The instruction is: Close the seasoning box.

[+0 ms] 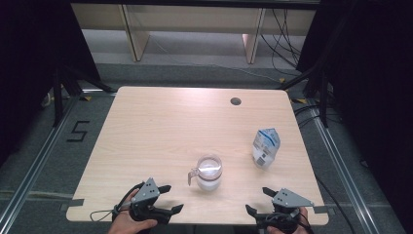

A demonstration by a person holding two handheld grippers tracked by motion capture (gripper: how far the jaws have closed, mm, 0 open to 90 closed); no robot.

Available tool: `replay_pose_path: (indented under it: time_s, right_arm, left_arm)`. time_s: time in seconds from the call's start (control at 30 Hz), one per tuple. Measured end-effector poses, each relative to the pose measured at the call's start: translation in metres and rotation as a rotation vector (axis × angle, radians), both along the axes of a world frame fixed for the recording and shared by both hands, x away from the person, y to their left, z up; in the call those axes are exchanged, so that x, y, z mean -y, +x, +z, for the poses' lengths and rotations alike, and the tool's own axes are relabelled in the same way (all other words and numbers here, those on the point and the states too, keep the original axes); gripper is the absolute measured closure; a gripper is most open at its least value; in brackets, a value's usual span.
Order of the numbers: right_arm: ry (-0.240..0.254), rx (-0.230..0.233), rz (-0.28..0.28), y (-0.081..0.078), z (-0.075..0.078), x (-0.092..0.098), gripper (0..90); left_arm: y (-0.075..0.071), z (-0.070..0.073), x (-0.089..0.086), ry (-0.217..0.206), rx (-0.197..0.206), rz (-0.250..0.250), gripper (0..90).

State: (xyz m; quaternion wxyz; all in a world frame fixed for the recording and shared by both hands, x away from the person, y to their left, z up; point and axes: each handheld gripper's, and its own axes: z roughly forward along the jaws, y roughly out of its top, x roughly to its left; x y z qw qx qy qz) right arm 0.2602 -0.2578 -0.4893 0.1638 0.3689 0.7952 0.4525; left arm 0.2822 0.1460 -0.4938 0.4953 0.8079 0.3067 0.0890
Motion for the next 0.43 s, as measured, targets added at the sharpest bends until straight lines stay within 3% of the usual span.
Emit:
replay_pose_path:
  time_s: [0.23,0.27,0.33,0.4,0.43]
  right_arm:
    - [-0.017,-0.004,-0.014,-0.0001,0.0002,0.0007,16.0]
    - [-0.005,-0.034,-0.033,-0.0025,0.0006,-0.0005,16.0]
    - [-0.003,-0.037,-0.033,-0.0028,0.0006,-0.0009,16.0]
    - [-0.005,-0.034,-0.032,-0.0024,0.0006,-0.0008,16.0]
    - [-0.025,0.006,-0.020,0.0003,0.0002,0.0009,16.0]
  left_arm:
    - [0.0005,-0.0013,-0.0011,0.010,-0.014,0.003,22.4]
    - [0.0010,-0.0020,-0.0013,0.012,-0.015,0.003,22.4]
    - [0.0006,-0.0020,-0.0012,0.014,-0.019,0.011,22.4]
    - [0.0013,-0.0027,-0.0017,0.019,-0.019,0.017,22.5]
    - [0.0007,-0.0029,-0.0010,0.006,-0.024,0.024,22.5]
